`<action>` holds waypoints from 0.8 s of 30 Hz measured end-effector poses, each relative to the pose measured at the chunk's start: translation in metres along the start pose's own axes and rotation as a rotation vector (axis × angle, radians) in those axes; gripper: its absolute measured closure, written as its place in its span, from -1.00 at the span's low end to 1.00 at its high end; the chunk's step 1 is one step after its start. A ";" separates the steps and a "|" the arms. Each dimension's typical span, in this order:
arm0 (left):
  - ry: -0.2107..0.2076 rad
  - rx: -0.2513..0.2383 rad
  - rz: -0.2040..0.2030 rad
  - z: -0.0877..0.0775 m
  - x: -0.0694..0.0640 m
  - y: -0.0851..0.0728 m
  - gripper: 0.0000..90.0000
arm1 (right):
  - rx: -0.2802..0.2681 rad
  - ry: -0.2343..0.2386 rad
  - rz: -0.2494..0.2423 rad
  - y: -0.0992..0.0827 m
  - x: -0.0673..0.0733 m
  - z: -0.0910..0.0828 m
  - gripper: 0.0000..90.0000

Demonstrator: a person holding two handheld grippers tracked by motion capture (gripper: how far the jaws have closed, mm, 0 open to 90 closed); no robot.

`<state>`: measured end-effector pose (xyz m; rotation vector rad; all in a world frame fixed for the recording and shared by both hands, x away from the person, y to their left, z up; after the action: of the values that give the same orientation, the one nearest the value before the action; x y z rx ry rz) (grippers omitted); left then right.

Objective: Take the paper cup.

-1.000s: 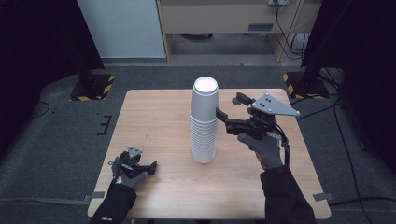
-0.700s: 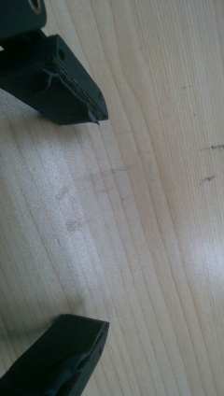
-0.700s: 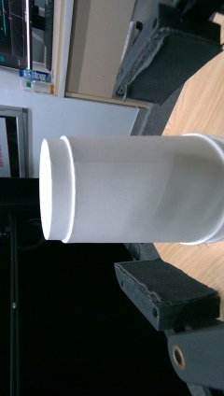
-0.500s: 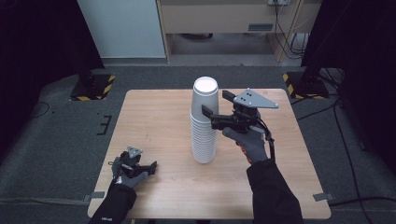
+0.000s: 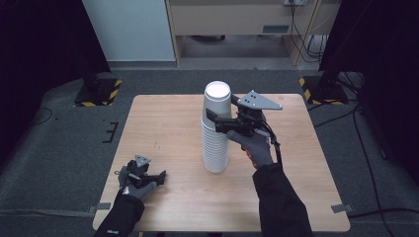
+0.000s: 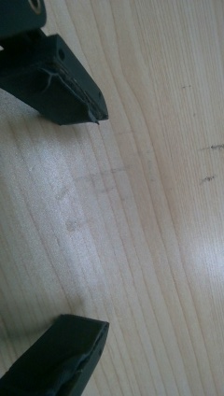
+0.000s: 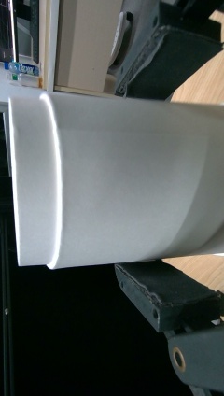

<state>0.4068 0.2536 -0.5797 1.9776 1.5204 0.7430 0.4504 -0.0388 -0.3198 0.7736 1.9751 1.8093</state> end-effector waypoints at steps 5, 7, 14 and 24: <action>0.000 0.000 0.001 0.000 0.000 0.000 -0.99 | 0.011 -0.009 -0.001 -0.004 -0.002 0.010 -0.71; 0.000 0.000 0.001 0.000 0.000 0.000 -0.99 | 0.015 -0.010 0.006 -0.006 -0.003 0.013 -0.70; 0.000 0.000 0.001 0.000 0.000 0.000 -0.99 | 0.011 -0.016 0.005 -0.007 -0.003 0.017 -0.67; 0.000 0.000 0.001 0.000 0.000 0.000 -0.99 | -0.012 -0.009 0.000 0.005 -0.002 0.011 -0.66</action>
<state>0.4068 0.2536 -0.5797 1.9781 1.5198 0.7429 0.4592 -0.0315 -0.3165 0.7761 1.9565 1.8129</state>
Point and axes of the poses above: each handheld gripper's, and its own axes: z roughly forward along the jaws, y roughly out of its top, x roughly to its left, the point moved 6 cm from there along z, roughly forward along the jaws, and after that the axes turned 8 degrees about y, right-handed, at the moved point
